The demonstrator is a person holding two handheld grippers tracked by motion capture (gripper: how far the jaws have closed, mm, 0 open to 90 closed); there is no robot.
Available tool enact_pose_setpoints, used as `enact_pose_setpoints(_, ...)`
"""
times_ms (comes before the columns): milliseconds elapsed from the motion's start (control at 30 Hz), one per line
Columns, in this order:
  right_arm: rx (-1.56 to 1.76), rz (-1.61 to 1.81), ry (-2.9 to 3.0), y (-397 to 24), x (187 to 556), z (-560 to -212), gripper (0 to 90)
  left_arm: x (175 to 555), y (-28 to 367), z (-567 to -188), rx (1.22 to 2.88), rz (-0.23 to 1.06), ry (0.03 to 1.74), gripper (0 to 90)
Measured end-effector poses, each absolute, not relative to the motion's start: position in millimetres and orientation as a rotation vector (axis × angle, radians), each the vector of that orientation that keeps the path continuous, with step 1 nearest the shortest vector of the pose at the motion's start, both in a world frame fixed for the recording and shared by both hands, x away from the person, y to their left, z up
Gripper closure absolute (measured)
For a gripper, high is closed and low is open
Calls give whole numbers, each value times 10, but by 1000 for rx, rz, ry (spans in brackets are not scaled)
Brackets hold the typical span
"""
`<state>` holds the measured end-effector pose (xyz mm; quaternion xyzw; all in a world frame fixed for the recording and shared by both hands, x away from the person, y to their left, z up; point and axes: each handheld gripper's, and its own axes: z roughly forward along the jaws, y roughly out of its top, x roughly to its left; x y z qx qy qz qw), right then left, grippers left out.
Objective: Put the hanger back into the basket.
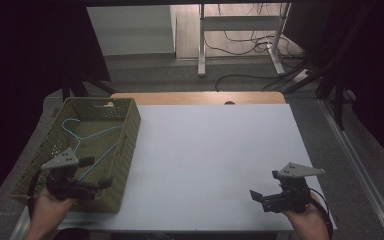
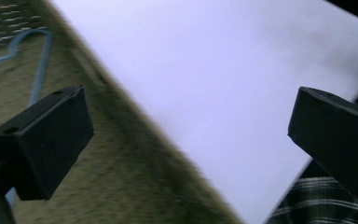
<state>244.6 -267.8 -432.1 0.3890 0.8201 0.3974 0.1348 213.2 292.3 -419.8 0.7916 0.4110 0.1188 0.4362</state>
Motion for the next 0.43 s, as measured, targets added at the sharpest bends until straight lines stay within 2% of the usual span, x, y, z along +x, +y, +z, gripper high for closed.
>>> enact_pose_setpoints(133, 1140, 1142, 2354, -2741, 2400, -4342, 0, 2011, 2803, -4276, 1998, 301, 1010, 0)
enact_pose_setpoints(433, 1151, 1063, 2355, -2773, 2383, -4446, 0, 2005, 2693, -4424, 2079, 303, 1017, 0)
